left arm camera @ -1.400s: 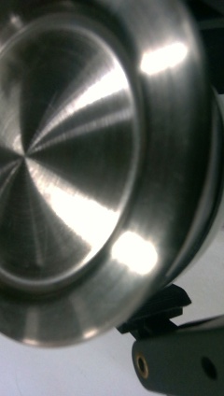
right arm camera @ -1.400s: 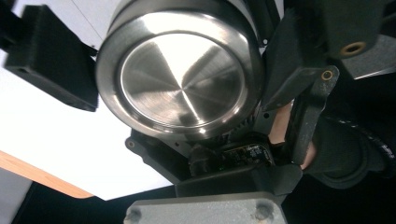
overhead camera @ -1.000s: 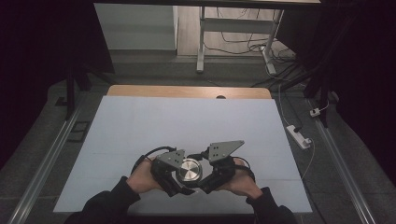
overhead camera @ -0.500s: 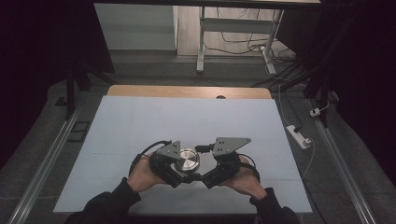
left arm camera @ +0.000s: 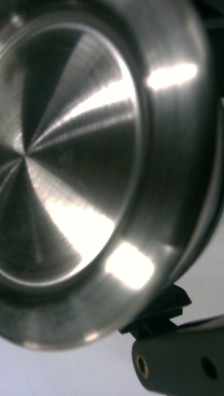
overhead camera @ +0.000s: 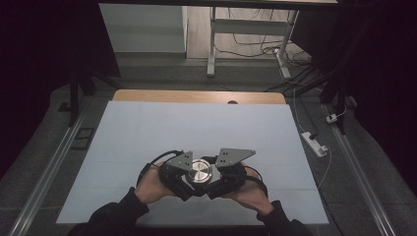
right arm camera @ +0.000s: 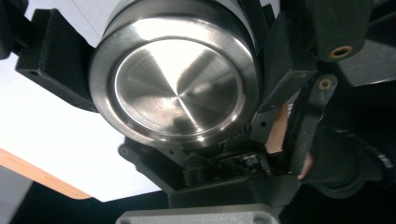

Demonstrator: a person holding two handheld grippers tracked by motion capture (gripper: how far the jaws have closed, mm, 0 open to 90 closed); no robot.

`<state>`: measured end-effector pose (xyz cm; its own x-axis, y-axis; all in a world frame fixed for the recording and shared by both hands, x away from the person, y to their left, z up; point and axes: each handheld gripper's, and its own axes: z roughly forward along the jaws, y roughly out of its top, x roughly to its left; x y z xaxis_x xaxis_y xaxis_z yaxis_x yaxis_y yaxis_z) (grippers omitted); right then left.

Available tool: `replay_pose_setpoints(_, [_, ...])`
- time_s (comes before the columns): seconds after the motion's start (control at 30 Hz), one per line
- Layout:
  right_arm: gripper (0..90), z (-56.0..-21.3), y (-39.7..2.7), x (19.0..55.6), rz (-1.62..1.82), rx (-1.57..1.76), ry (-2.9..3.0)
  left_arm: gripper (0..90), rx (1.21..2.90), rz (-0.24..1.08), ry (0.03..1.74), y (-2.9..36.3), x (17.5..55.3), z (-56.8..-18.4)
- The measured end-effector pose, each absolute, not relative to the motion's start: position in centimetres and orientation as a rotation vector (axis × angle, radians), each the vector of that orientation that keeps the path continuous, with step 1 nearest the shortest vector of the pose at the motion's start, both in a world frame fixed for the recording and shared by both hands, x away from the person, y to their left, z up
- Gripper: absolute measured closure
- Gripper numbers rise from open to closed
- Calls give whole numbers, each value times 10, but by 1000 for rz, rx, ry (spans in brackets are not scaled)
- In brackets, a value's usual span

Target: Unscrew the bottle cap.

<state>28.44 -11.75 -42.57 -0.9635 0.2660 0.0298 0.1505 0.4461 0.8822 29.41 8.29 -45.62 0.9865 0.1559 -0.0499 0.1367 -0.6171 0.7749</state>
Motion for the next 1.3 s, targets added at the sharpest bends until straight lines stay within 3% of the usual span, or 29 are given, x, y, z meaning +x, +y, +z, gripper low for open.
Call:
replay_pose_setpoints(0.33, [181, -427, -132, 288, 1814, -44, 2750, 152, 2190, -158, -112, 77, 281, -455])
replay_pose_setpoints(0.47, [169, -428, -134, 290, 1824, -28, 2750, 152, 2195, -124, -51, 79, 284, -455])
replay_pose_setpoints(0.6, [117, -416, -138, 291, 1758, 126, 2658, 152, 2206, -40, 110, 85, 292, -455])
replay_pose_setpoints(0.77, [113, -410, -133, 286, 1582, 323, 2519, 152, 2235, 58, 258, 87, 298, -458])
replay_pose_setpoints(1.3, [181, -422, -119, 278, 1539, 261, 2591, 152, 2245, -12, 112, 80, 290, -456])
